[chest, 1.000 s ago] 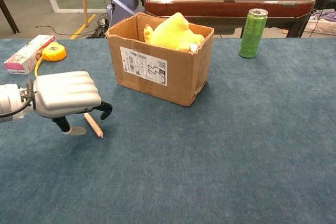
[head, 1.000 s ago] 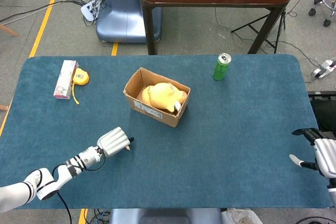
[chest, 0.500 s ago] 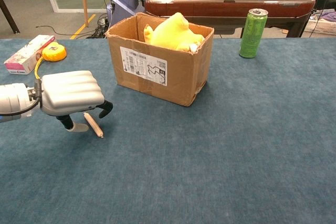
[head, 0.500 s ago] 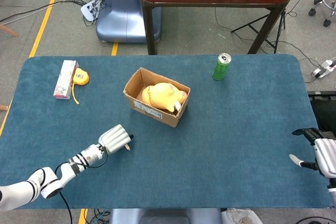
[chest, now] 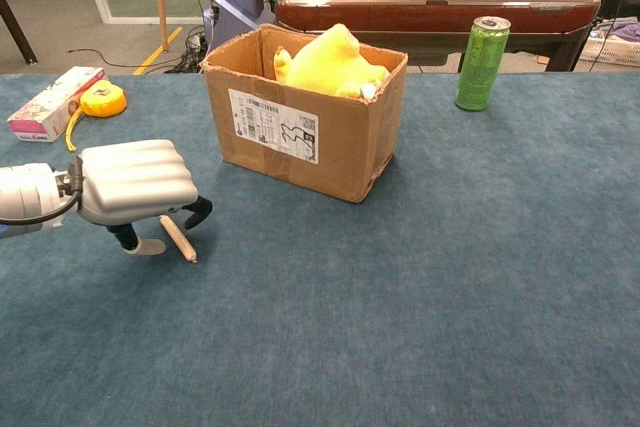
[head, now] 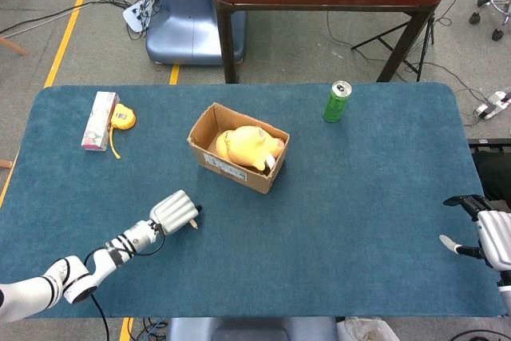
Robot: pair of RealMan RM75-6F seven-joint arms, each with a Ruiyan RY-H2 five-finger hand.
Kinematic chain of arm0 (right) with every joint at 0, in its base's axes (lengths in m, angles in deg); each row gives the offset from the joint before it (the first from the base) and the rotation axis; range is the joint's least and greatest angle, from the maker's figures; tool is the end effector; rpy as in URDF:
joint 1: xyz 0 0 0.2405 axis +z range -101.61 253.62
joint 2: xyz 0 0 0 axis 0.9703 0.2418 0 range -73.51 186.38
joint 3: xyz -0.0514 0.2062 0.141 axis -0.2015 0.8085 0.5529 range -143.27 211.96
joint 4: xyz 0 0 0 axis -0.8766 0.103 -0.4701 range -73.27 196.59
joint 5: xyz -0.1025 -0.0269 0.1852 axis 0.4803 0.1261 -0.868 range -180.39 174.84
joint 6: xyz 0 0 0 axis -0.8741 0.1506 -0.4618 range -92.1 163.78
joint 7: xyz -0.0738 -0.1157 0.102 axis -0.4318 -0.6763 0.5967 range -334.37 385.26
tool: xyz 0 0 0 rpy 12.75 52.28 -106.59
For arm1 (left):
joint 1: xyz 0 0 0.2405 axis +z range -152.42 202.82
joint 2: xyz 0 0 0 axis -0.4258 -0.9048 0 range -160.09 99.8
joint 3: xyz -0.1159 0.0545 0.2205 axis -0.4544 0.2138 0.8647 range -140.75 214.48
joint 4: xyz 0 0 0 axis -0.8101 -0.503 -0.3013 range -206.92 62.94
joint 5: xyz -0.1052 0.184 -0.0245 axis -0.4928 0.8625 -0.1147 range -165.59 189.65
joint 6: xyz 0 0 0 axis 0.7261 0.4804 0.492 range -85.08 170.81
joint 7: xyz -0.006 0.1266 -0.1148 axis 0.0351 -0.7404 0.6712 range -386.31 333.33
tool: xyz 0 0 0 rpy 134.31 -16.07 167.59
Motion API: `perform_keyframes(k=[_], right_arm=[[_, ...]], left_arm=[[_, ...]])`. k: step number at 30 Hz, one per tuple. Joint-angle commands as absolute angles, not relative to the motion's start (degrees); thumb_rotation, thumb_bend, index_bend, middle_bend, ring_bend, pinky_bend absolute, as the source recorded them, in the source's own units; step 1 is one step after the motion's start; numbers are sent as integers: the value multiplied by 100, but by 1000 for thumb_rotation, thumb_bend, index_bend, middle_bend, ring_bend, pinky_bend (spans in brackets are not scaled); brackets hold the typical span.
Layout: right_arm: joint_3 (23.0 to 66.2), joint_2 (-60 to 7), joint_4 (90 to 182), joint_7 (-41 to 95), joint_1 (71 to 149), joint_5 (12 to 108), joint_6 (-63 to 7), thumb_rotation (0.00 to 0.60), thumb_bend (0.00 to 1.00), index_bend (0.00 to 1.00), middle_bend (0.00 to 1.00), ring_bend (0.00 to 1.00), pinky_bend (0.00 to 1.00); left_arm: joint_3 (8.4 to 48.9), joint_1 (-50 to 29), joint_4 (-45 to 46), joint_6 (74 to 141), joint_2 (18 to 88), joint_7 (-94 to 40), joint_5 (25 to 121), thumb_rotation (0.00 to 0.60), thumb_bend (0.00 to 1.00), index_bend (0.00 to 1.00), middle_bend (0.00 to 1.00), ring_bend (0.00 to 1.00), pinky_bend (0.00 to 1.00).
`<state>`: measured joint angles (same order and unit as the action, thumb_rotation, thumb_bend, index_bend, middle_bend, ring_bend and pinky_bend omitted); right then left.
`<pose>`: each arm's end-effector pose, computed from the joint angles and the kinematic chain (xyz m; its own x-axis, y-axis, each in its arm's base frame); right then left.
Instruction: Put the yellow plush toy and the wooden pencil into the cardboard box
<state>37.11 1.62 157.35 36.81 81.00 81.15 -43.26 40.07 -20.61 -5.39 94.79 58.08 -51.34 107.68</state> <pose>-0.3232 -0.2076 0.1892 0.2995 -0.0924 0.9496 -0.9515 0.0441 0.3043 -0.1801 0.3531 -0.0528 0.8976 -0.1474 0.4155 0.1811 -0.7360 -0.6523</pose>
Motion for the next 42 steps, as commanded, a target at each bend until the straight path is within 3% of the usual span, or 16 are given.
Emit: perform_keyframes(k=[1,23,42], right_arm=[[3712,163,15738,3679,8101,8112,-4325,600,145,349,358,240,469],[3720,179,15730,3724,8092,8102,-4338,600,145,349,357,240,469],[3724,183,15731,3732,8094,8095,-4332,600,145,349,358,240,469]], left_arm=[[4006,-2063,-547,9490,5818,-5130,10768,600,237,509,878,808,951],[4096,-2117,-685,9446,5983,-5089,10803,600,237,504,878,808,951],[4147,-2100,-681,9474,5980,-5195,10811,600,237,627,872,808,951]])
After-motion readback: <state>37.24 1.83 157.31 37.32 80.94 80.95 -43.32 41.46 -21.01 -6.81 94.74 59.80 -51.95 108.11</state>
